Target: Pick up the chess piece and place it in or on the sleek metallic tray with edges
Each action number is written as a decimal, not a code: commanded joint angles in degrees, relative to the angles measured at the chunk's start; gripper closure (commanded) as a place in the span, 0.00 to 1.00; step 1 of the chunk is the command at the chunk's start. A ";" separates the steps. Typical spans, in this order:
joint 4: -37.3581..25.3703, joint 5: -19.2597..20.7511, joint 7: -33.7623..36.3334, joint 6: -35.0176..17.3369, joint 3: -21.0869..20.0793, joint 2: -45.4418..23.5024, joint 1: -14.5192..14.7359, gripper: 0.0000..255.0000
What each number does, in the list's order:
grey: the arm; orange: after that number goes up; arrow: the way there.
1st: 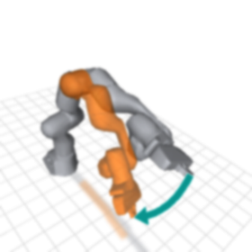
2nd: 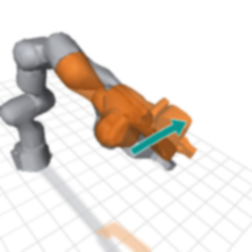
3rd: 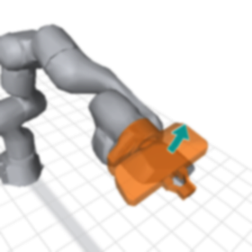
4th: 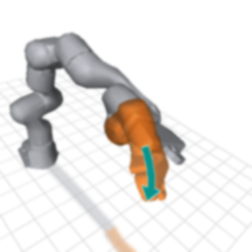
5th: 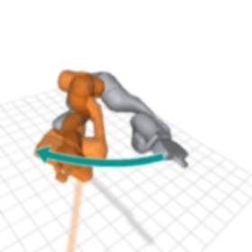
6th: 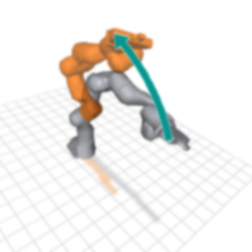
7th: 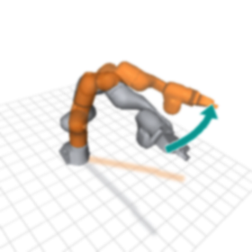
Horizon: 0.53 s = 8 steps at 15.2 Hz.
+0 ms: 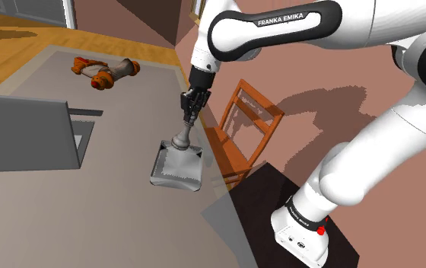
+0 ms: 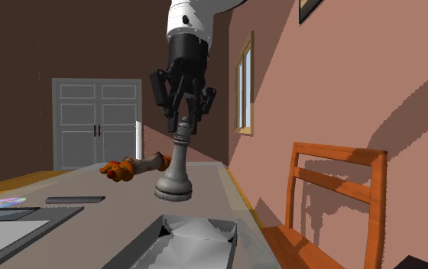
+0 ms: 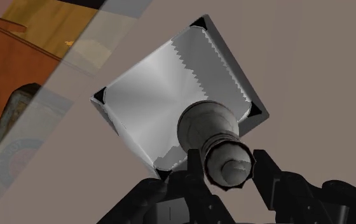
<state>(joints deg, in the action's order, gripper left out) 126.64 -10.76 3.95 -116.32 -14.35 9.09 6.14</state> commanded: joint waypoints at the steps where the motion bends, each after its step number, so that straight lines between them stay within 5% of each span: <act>1: 1.05 -0.04 -0.13 -1.54 -0.09 -0.45 0.04 1.00; 8: 4.25 -0.03 -0.50 -7.04 -0.40 -2.79 0.15 1.00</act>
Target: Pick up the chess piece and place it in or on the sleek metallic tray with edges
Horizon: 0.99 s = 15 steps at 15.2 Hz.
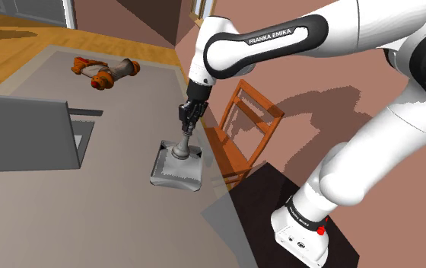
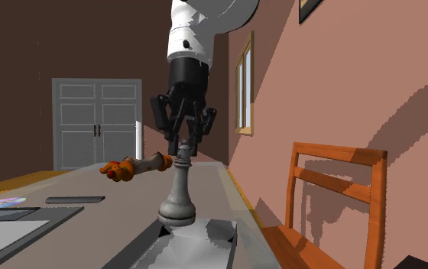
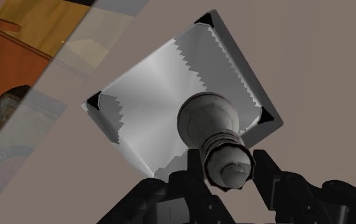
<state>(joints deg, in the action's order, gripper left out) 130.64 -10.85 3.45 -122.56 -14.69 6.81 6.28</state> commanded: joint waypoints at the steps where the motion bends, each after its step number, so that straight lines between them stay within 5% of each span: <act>1: 0.65 0.07 -0.05 -1.59 -0.10 -0.90 0.03 1.00; 8: 3.34 0.26 -0.33 -7.56 -0.38 -4.24 0.15 1.00; 15: 3.34 0.26 -0.33 -7.56 -0.38 -4.24 0.15 1.00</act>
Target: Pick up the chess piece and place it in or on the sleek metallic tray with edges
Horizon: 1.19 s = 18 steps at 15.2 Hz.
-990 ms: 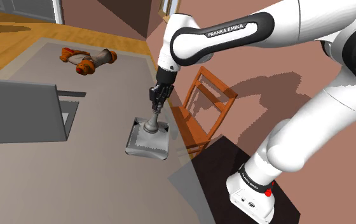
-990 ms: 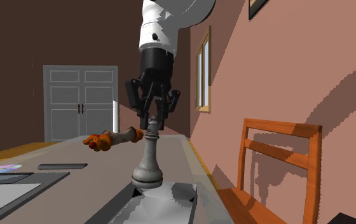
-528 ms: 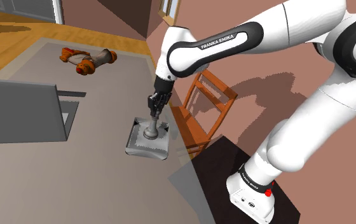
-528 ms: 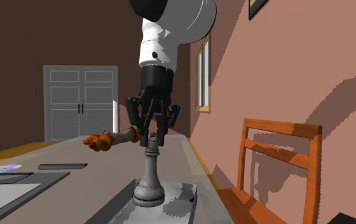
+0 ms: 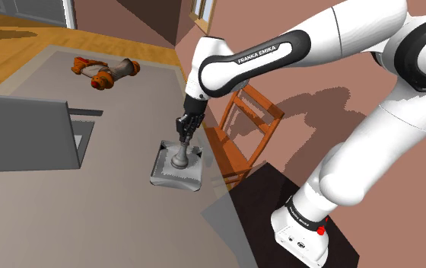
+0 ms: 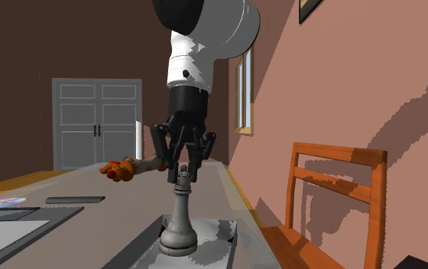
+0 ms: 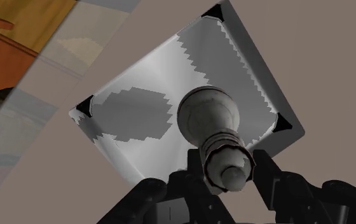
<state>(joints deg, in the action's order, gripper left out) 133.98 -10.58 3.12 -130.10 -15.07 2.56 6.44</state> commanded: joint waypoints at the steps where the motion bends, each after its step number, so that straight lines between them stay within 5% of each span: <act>1: 0.00 0.00 0.00 -0.01 0.00 0.00 0.00 1.00; 2: 0.00 0.00 0.00 -0.01 0.00 0.01 0.00 0.00; 7: 0.00 0.00 0.00 -0.01 0.00 0.01 0.00 0.00; 11: -3.65 -0.09 -0.27 7.56 0.72 3.90 -0.52 0.00; 18: -3.65 -0.09 -0.27 7.56 0.73 3.90 -0.52 0.00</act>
<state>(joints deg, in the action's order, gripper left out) 130.35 -10.68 2.84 -122.57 -14.34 6.46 5.92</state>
